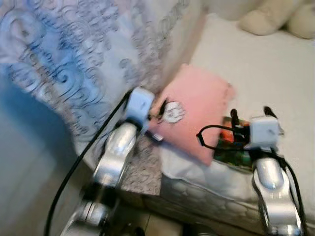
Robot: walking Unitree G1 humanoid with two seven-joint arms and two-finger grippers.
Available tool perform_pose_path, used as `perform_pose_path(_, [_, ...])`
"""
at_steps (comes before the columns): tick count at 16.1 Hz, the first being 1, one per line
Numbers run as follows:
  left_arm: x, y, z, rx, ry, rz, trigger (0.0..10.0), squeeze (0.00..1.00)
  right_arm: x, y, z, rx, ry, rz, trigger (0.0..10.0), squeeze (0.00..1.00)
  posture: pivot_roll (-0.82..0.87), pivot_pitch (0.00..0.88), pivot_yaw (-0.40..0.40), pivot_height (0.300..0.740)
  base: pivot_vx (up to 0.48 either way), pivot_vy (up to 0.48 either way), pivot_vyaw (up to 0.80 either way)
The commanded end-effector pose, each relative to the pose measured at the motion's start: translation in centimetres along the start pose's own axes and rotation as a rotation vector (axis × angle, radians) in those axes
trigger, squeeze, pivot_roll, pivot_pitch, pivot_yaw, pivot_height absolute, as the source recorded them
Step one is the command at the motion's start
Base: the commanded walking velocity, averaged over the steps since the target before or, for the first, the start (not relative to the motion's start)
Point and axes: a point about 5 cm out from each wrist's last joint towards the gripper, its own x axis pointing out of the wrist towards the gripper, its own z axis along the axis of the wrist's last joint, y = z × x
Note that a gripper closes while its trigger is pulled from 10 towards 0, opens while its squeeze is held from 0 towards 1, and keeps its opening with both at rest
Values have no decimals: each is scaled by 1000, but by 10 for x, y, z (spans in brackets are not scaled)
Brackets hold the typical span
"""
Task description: Clean up the room
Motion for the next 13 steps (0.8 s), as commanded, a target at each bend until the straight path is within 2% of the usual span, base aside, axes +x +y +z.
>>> perform_pose_path(1, [-17,20,-14,-28,35,123,10000,412,-7,-7,-8,55,52,-46,10000,1000,-70,0,23,740,0,0,0])
perform_pose_path(2, [-21,21,-16,-34,32,140,10000,0,-10,-4,-13,56,86,-29,10000,1000,-67,0,21,740,0,0,0])
perform_pose_path(3, [-25,17,-18,-59,19,144,10000,0,-14,0,-22,42,140,-13,10000,753,-63,0,16,740,0,0,0])
perform_pose_path(4, [-25,10,-17,-83,0,118,10000,0,-15,0,-31,71,200,-42,10000,0,-57,0,11,740,0,-480,0])
perform_pose_path(8, [-35,5,-35,-154,65,149,10000,0,-8,15,-34,68,170,36,10000,0,-55,0,17,740,0,-480,0])
perform_pose_path(11, [-43,8,-45,-172,102,181,10000,0,-8,23,-43,138,224,71,10000,0,-46,0,13,740,0,-480,0])
perform_pose_path(13, [-48,11,-48,-169,108,187,10000,0,-14,23,-50,183,258,79,10000,0,-42,0,16,740,0,-480,0])
